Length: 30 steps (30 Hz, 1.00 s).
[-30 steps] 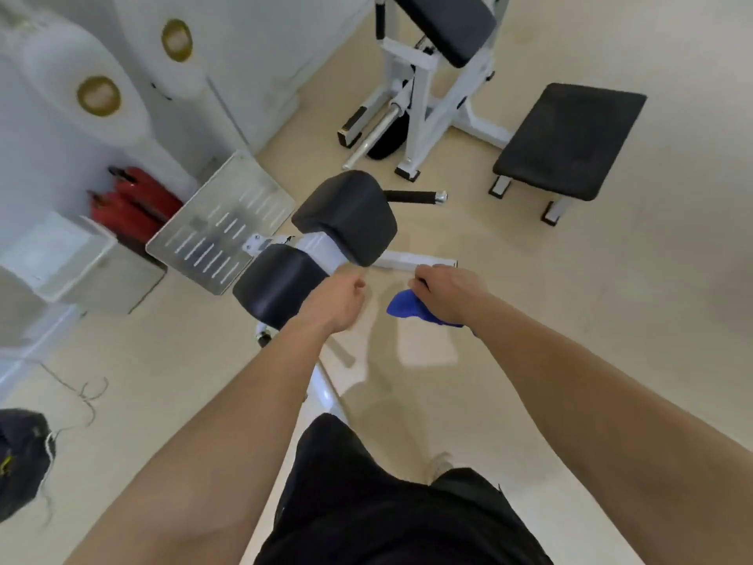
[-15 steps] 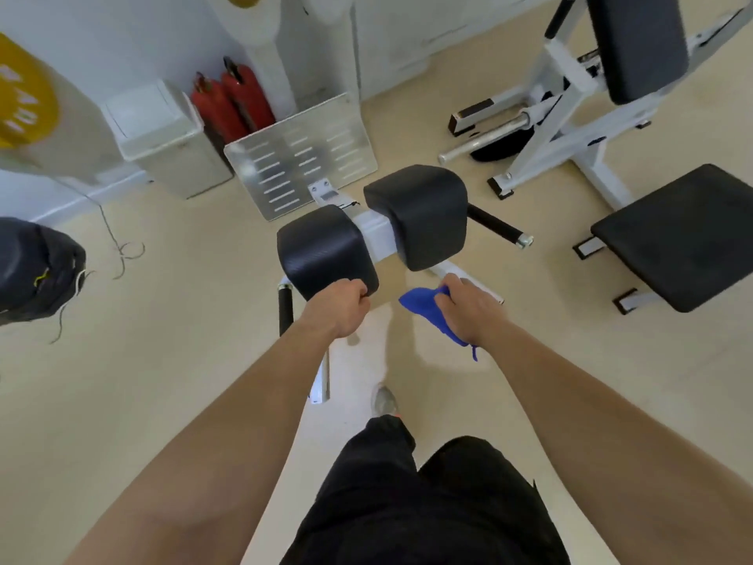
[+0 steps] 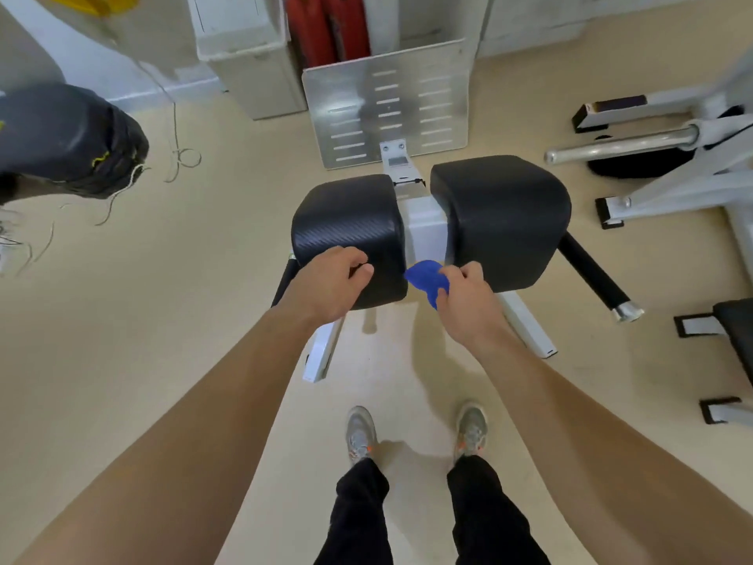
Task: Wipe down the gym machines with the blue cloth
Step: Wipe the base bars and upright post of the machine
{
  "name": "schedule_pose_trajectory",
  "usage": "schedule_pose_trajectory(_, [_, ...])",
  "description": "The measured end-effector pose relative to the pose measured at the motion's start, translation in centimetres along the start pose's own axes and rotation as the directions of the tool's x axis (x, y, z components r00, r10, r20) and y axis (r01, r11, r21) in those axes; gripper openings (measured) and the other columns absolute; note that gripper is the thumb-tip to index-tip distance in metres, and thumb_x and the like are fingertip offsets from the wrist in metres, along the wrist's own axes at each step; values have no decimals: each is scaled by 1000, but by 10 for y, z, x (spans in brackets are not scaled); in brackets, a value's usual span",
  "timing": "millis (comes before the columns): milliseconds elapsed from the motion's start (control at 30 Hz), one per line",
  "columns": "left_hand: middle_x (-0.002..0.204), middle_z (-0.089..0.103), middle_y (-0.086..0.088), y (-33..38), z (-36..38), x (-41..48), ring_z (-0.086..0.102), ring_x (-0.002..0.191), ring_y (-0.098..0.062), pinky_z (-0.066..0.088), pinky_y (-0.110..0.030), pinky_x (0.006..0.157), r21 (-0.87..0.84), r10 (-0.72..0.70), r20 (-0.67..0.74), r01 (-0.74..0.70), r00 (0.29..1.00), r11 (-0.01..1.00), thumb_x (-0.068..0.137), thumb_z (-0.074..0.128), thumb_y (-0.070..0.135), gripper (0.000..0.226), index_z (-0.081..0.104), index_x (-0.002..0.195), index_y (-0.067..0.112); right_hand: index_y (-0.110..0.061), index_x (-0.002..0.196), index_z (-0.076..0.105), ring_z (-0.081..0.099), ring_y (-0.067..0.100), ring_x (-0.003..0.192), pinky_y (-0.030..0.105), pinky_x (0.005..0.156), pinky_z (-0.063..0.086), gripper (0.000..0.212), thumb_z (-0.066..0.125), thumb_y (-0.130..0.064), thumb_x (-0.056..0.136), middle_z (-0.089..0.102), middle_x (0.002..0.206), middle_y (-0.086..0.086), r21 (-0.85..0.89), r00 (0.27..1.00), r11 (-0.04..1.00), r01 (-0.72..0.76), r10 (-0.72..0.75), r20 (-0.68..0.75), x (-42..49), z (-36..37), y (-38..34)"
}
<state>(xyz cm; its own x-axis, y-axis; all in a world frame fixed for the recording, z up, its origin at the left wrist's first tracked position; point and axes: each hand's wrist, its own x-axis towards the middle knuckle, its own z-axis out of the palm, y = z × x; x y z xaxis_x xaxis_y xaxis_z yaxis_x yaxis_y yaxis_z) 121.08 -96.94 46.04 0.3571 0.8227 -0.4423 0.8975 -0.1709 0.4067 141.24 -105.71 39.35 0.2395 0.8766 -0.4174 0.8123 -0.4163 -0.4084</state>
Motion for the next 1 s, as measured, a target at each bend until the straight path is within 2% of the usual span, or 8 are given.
schedule_pose_trajectory(133, [125,59,4,-8,21,31,59,106,-12,49,-30,97,-1,55,-96,-56,994,998,102,46,34,31,57,130,24,-14,122,57,56,26,90,32,75,48,26,51,-13,97,37,117,1,125,987,992,-2,22,-159,41,39,-3])
schedule_pose_trajectory(233, [118,58,7,-12,36,46,57,101,-9,49,-28,92,5,150,-216,-152,965,988,101,47,30,27,60,124,24,-15,132,51,57,21,94,31,79,50,36,58,-14,96,41,128,5,237,942,971,37,45,-332,59,64,-15])
schedule_pose_trajectory(333, [113,56,10,-20,46,54,56,96,-6,47,-23,87,21,223,-294,-227,929,974,100,48,27,23,62,118,24,-9,127,53,58,18,95,28,84,52,31,60,-17,98,47,131,8,347,818,930,123,103,-565,71,79,-24])
schedule_pose_trajectory(433, [111,55,11,-31,50,56,56,94,-6,47,-23,84,54,298,-326,-297,897,953,99,49,25,21,62,115,24,-1,128,59,56,21,116,27,100,49,32,54,-16,100,54,133,14,282,682,926,253,36,-731,80,101,-20])
schedule_pose_trajectory(567, [112,57,9,-42,47,59,57,96,-9,51,-30,85,76,369,-336,-366,866,927,98,49,23,20,63,112,24,-4,141,52,49,29,133,44,112,40,43,48,-7,99,50,148,12,-25,712,968,251,-202,-673,82,146,-3])
schedule_pose_trajectory(733, [113,58,9,-46,38,62,57,100,-10,49,-29,87,119,428,-335,-413,839,903,97,50,22,22,65,113,23,-5,151,38,33,30,146,42,120,29,56,36,-3,95,34,158,14,-78,744,960,268,-257,-617,86,164,13])
schedule_pose_trajectory(800, [113,59,9,-48,34,64,57,100,-9,49,-28,89,118,436,-333,-422,836,899,97,50,22,22,65,114,24,-4,152,35,30,33,147,42,121,28,61,43,3,92,28,160,18,-152,748,939,308,-338,-571,83,160,24])
schedule_pose_trajectory(1000, [113,58,11,-50,34,70,57,100,-7,49,-28,89,126,464,-347,-450,815,884,97,51,22,22,64,114,26,-2,132,58,57,40,118,44,91,57,46,69,-1,88,52,135,25,-215,580,958,191,-287,-762,90,160,35])
